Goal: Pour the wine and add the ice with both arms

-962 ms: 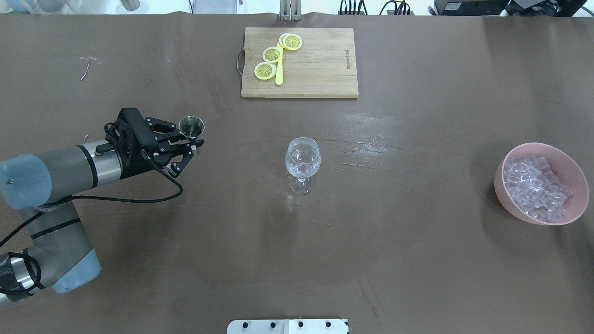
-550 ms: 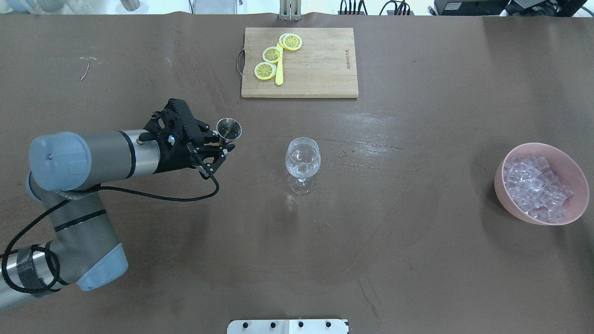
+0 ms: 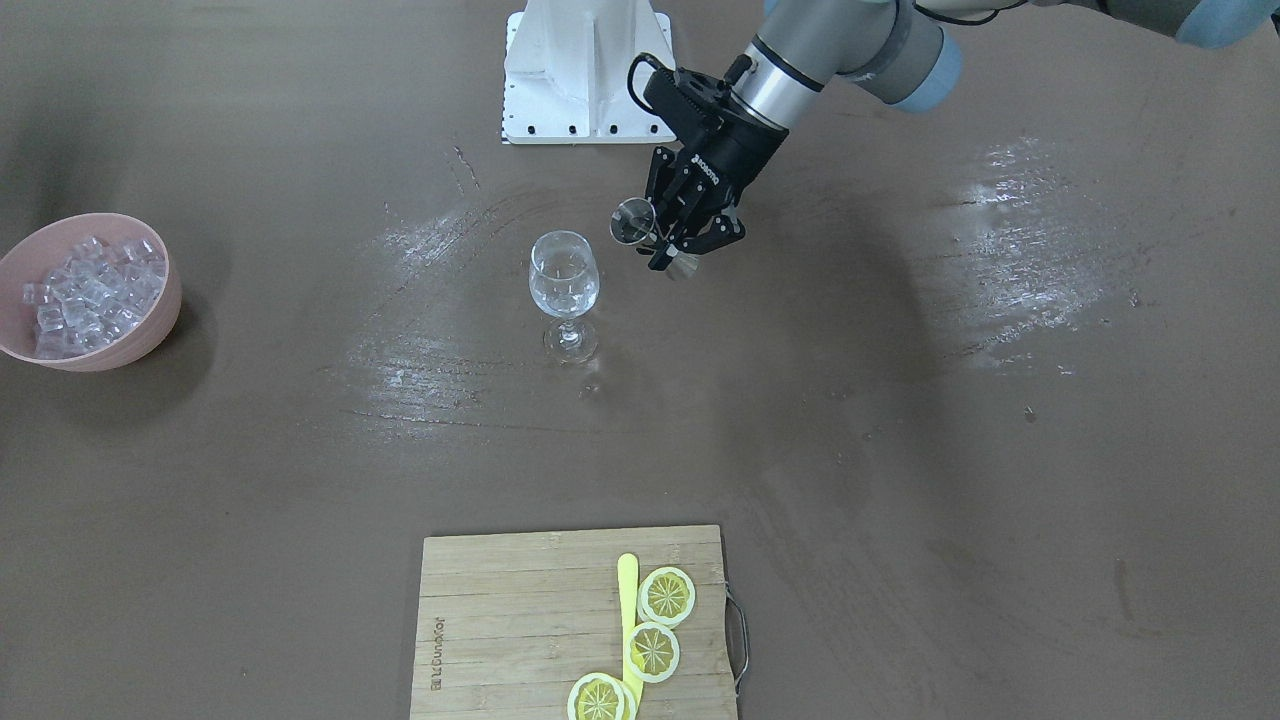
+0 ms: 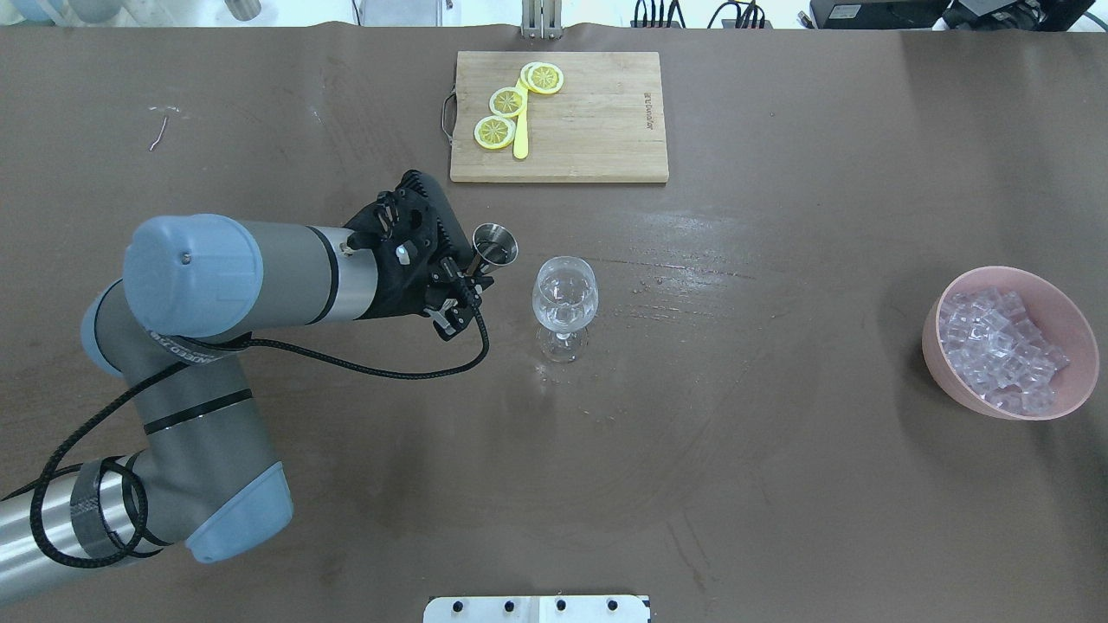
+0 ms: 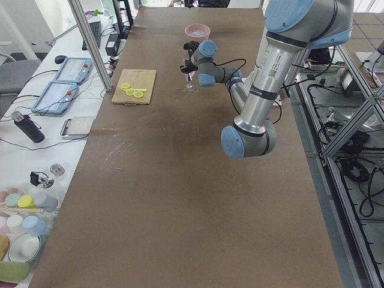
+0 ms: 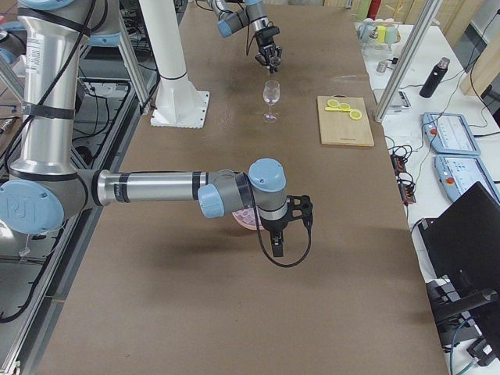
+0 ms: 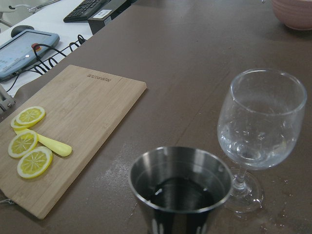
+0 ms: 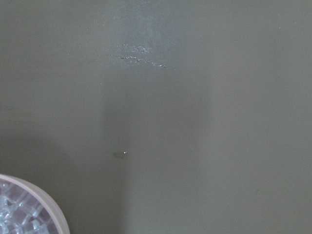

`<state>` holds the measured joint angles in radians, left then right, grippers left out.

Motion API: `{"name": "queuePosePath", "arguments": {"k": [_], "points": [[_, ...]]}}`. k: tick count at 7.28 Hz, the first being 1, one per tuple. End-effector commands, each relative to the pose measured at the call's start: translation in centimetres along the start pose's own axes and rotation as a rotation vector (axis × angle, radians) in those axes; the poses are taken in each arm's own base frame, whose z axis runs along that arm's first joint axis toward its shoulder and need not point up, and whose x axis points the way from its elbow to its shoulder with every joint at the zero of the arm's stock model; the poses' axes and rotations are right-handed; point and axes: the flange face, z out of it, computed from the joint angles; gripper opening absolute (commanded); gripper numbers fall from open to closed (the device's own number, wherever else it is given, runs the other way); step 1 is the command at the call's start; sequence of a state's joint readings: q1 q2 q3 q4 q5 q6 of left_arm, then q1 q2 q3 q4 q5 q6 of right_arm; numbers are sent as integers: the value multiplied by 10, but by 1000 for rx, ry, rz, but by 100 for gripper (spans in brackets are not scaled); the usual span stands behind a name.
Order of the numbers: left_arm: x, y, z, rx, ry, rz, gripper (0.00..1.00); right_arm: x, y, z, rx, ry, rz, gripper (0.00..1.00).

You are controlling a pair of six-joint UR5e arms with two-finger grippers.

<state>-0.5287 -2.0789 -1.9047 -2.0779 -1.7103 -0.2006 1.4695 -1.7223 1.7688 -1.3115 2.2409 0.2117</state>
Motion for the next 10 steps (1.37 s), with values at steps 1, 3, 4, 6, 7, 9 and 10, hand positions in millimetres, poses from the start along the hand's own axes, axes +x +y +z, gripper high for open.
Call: {"name": "queuePosePath", "arguments": {"k": [1, 3, 4, 6, 7, 9, 10], "points": [[9, -25, -2, -102, -17, 67, 0, 1, 0, 1, -2, -1, 3, 100], [10, -34, -1, -158, -28, 97, 0, 1, 0, 2, -3, -1, 7, 100], [12, -39, 1, -206, -35, 92, 0, 1, 0, 2, -3, -1, 7, 100], [15, -56, 1, -277, -84, 135, 0, 2, 1, 2, -6, -1, 10, 100], [16, -60, 2, -298, -91, 134, 0, 3, 1, 3, -7, 0, 14, 100], [22, -63, 2, -373, -89, 158, 0, 4, 1, 4, -9, 0, 16, 100], [23, -68, 1, -393, -90, 165, 0, 4, 3, 4, -10, 0, 17, 100]]}}
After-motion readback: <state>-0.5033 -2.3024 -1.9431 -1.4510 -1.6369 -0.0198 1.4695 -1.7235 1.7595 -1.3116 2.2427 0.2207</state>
